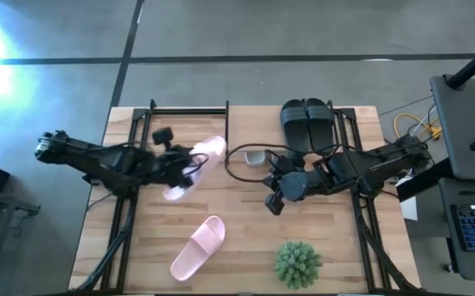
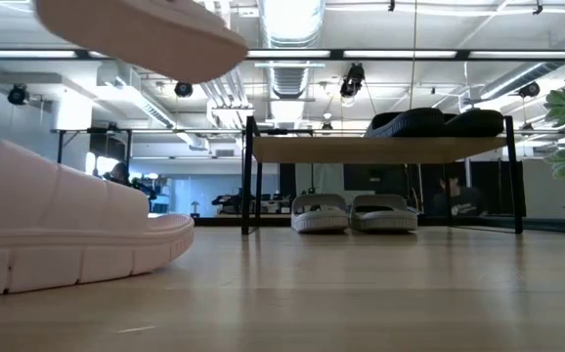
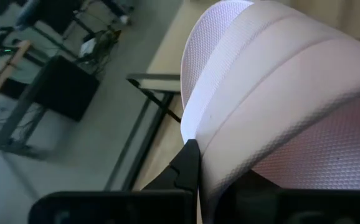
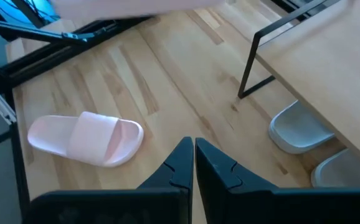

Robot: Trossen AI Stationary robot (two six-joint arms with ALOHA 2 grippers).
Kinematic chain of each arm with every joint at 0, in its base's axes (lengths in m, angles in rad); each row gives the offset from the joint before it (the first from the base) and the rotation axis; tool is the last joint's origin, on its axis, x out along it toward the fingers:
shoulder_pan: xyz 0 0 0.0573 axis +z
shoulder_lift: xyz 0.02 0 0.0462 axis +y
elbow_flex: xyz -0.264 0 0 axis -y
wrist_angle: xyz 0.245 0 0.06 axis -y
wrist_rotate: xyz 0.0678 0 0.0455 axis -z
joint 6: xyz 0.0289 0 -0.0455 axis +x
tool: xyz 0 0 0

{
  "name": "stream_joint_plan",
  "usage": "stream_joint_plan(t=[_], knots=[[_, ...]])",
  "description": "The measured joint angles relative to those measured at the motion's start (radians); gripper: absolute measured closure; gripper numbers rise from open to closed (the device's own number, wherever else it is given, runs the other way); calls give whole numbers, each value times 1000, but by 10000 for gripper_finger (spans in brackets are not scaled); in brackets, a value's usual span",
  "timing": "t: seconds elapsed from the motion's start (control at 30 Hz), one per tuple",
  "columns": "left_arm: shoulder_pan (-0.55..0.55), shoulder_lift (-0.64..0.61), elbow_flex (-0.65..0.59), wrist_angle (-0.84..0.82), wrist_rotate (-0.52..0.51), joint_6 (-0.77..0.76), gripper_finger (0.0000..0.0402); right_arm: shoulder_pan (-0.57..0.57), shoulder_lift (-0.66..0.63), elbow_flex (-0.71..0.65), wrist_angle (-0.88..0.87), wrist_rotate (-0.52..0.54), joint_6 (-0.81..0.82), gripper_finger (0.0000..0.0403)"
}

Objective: Pick and place slides into the shelf
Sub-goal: Put the left pink slides on the shelf

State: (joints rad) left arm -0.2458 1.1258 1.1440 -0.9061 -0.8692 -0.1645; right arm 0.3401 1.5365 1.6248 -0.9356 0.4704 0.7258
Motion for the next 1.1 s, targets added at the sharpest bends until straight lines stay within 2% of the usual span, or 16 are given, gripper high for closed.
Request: stream_joint_plan(t=[0.13,0.33,0.47,0.77,0.93,1.1], knots=[[118,109,67,48,0,74,401,-6,-31,15,-4,13,-1,394],[270,261,216,93,2,76,401,-6,-116,39,-23,111,-3,394],[345,368,339,102,57,76,401,-6,-195,39,-65,141,-4,394],[417,642,596,118,62,118,401,-6,-314,35,-174,224,-4,394],[445,779,715,117,85,120,401,-6,-325,33,-231,240,-4,394],[464,861,795,62,99,119,401,-6,-325,25,-264,240,5,394]])
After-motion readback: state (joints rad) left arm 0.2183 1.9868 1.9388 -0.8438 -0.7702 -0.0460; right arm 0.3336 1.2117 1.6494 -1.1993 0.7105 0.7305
